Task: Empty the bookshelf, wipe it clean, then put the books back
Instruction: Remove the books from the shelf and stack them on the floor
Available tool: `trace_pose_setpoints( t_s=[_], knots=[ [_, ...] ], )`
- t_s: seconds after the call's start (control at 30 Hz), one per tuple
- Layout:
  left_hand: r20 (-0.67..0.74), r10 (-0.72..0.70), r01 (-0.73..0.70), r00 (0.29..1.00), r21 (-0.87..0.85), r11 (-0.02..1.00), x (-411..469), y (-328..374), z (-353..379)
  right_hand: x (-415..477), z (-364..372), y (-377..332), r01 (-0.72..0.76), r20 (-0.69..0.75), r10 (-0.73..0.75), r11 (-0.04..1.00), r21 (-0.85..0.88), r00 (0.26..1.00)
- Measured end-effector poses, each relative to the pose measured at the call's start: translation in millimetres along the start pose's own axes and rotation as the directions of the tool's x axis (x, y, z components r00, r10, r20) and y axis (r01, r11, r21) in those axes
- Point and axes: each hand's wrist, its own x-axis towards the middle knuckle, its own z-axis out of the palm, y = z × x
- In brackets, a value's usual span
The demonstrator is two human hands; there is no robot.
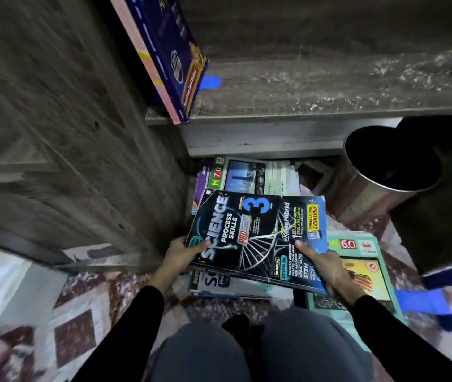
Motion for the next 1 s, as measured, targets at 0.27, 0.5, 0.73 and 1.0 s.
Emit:
trace_pose_setpoints(
  t_s=[0.27, 0.5, 0.73, 1.0],
  knots=[
    [-0.037, -0.245, 0.248, 0.969, 0.185, 0.951, 29.1, -51.8, 6.2, 22.9, 17.4, 28.1, -0.084, -0.071, 0.07, 0.97, -0.229, 0.995],
    [-0.089, -0.239, 0.252, 0.967, 0.194, 0.948, 40.7, -71.8, 14.4, 37.1, 20.4, 51.4, -0.112, -0.024, 0.112, 0.904, -0.413, 0.993],
    [-0.187, -0.122, 0.171, 0.975, 0.27, 0.948, 33.5, -81.5, 16.7, 41.6, 28.4, 46.2, -0.128, 0.023, 0.189, 0.743, -0.657, 0.982],
    [-0.139, 0.005, 0.094, 0.99, 0.696, 0.712, 26.7, -45.5, 28.6, 33.4, 48.4, 38.5, -0.005, -0.014, -0.013, 0.528, -0.849, 1.0]
  ],
)
